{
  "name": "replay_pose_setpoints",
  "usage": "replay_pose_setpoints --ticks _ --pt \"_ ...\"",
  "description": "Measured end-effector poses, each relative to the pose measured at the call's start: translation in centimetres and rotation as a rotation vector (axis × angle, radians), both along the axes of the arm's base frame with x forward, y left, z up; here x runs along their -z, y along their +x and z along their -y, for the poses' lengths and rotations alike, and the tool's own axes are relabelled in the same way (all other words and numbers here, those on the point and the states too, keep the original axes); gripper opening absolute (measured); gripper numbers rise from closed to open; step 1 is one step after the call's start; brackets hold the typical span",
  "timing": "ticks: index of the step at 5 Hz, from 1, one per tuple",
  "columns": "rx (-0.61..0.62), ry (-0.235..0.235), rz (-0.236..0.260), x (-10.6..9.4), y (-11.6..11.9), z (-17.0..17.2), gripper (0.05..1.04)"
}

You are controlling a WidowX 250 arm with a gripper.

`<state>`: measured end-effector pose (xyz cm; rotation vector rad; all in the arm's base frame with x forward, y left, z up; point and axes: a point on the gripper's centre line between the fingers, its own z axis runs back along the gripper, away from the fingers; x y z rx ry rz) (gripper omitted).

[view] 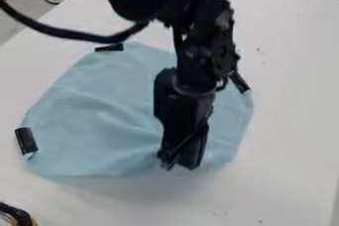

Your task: Fold the cloth from bottom right to top left

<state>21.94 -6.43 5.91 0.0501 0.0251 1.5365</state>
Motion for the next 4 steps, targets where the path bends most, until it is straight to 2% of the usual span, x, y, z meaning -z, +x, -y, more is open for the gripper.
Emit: replay_pose_setpoints --ticks 1,2,3,4 --pt "0.043 0.038 0.046 -1.4 0.6 -1.4 0.063" --pt "0.135 0.007 0.121 -1.7 2.2 -3.4 0.063" --pt "0.231 -0.027 0.159 -1.1 3.6 -6.1 0.063" --pt "0.308 -0.039 0.185 -1.1 6.2 -9.3 0.063"
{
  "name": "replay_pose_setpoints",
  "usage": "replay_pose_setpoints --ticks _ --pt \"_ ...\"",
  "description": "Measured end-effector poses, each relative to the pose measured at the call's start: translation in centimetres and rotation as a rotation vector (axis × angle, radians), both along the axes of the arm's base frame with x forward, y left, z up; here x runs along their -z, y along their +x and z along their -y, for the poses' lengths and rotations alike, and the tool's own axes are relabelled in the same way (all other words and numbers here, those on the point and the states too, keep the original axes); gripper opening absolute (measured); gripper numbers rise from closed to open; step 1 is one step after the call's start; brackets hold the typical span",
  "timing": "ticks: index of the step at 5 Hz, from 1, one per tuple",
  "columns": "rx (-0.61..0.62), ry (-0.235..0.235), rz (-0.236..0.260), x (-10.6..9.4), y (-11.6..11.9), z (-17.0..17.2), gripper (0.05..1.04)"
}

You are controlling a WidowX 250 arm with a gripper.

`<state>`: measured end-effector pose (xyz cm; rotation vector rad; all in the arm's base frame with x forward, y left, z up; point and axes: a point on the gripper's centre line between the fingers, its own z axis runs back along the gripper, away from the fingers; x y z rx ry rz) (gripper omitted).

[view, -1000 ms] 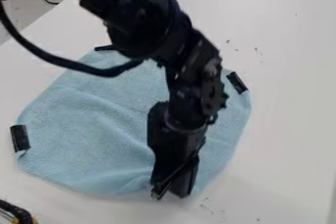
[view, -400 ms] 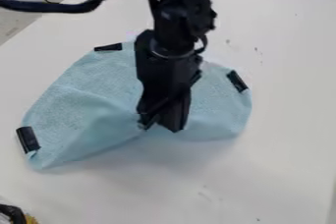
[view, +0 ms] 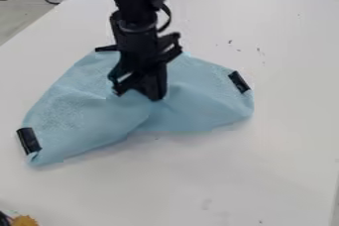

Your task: Fold the cloth from bottom right to top left

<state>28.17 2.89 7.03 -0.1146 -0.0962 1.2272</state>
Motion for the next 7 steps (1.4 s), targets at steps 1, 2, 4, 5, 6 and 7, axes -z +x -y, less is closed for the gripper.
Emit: replay_pose_setpoints --ticks 1,2,4,5,6,7 --pt "0.102 0.013 0.003 0.0 2.4 -2.1 0.063" --pt "0.152 0.03 -0.02 0.1 3.6 -3.3 0.063" --pt "0.183 0.012 -0.03 1.5 4.2 -3.5 0.249" --pt "0.204 0.01 -0.05 2.2 4.0 -3.6 0.524" --pt "0.234 0.037 -0.042 1.9 4.5 -3.9 0.831" --pt "0.306 0.09 -0.038 1.3 5.1 -4.2 1.006"
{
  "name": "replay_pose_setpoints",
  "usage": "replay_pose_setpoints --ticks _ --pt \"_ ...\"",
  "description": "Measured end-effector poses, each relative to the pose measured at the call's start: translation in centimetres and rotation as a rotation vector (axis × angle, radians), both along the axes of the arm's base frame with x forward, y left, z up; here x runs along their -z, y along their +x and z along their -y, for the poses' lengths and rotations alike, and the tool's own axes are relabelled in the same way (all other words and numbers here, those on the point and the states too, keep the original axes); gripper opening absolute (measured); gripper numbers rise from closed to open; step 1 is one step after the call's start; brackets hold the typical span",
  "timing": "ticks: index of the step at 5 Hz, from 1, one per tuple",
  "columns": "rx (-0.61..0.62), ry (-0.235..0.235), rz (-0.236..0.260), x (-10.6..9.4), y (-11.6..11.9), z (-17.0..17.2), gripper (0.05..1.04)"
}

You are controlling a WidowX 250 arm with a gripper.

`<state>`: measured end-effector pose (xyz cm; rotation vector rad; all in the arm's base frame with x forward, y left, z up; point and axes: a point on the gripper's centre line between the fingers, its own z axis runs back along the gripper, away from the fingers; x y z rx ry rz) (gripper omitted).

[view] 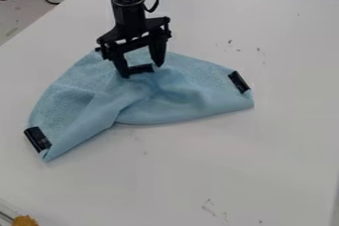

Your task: Fold the cloth from bottom right to top left

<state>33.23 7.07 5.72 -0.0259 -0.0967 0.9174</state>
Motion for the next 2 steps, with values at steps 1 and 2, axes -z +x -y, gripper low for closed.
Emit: replay_pose_setpoints --ticks 1,2 --pt "0.111 0.048 -0.001 -0.18 0.28 0.39 1.003" --pt "0.189 0.07 -0.011 -0.38 0.28 1.04 1.0"
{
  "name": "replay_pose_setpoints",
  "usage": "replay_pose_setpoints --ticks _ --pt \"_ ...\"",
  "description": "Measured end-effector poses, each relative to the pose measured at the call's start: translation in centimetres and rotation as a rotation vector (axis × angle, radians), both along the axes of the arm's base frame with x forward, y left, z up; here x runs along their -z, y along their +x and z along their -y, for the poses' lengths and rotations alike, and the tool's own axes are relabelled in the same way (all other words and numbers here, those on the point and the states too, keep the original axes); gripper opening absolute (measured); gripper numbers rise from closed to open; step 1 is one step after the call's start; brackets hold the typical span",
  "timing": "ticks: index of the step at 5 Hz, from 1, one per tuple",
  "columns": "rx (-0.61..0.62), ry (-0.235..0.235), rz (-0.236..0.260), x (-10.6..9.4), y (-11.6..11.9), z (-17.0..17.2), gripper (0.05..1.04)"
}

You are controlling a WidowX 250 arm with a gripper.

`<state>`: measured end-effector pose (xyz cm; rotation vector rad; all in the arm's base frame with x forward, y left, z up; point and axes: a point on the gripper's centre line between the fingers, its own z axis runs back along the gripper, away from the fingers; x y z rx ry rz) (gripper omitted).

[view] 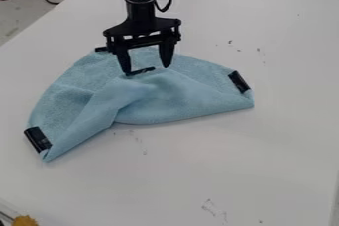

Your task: Fold the cloth from bottom right to top left

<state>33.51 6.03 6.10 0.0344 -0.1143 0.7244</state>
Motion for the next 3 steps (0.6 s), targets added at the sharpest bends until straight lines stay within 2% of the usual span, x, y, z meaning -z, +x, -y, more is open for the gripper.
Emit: replay_pose_setpoints --ticks 3 --pt "0.088 -0.007 0.005 0.5 0.06 1.76 1.0"
